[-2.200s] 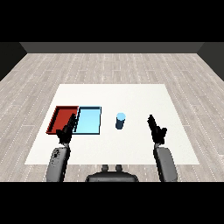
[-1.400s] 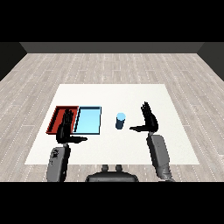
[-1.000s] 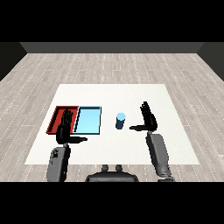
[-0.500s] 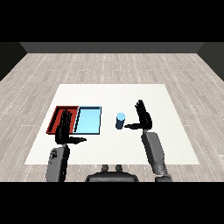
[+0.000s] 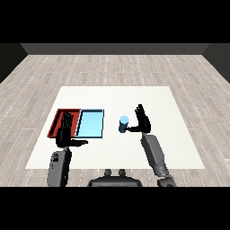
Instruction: Pick the blue can and put it in the blue box
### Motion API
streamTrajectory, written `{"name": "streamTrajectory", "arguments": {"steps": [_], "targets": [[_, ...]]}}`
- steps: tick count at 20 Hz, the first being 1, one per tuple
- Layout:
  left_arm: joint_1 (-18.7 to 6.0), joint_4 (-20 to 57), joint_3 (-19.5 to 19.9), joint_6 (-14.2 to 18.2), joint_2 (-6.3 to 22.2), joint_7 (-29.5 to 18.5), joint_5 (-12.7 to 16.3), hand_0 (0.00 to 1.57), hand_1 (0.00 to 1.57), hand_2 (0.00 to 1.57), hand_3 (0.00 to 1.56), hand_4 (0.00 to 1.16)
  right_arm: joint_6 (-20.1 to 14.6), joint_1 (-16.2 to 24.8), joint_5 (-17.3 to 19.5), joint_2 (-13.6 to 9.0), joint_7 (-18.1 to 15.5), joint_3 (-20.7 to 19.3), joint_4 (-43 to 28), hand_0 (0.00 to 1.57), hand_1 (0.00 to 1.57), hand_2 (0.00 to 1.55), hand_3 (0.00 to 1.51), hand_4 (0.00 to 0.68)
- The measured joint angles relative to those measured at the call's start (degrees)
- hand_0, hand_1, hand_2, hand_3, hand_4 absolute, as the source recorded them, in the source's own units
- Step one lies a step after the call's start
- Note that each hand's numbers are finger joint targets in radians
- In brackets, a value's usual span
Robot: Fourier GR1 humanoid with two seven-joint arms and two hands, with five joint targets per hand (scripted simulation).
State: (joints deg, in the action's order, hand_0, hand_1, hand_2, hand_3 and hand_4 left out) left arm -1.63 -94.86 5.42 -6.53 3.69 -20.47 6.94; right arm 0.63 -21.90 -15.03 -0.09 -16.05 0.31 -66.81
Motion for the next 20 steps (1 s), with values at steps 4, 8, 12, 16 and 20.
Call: {"name": "streamTrajectory", "arguments": {"steps": [4, 8, 12, 16, 20], "targets": [[0.5, -0.96, -0.58, 0.52, -0.54, 0.37, -0.28, 0.0, 0.0, 0.0, 0.0, 0.0, -3.05, -1.4, -3.42, 0.06, -3.2, 3.68, 4.36, 0.0, 0.0, 0.0, 0.0, 0.0], [-0.13, -0.45, -0.15, 0.39, -0.28, 0.27, 0.07, 0.0, 0.0, 0.0, 0.0, 0.0, -1.26, -1.97, -4.9, 0.0, -5.45, 2.68, 8.48, 0.0, 0.0, 0.0, 0.0, 0.0], [0.59, 0.56, -0.14, -0.28, -0.18, -1.26, -0.04, 0.0, 0.0, 0.0, 0.0, 0.0, -1.7, -2.45, -6.57, -0.02, -7.64, 4.58, 11.71, 0.0, 0.0, 0.0, 0.0, 0.0], [0.28, -0.56, 0.03, -0.01, 0.05, 0.24, 0.25, 0.0, 0.0, 0.0, 0.0, 0.0, -3.05, -3.29, -9.0, 0.05, -9.68, 6.73, 14.28, 0.0, 0.0, 0.0, 0.0, 0.0], [1.14, 1.02, -0.19, -0.39, -0.28, -1.85, -0.2, 0.0, 0.0, 0.0, 0.0, 0.0, -4.27, -6.55, -12.1, 0.08, -11.65, 8.83, 18.97, 0.0, 0.0, 0.0, 0.0, 0.0]]}}
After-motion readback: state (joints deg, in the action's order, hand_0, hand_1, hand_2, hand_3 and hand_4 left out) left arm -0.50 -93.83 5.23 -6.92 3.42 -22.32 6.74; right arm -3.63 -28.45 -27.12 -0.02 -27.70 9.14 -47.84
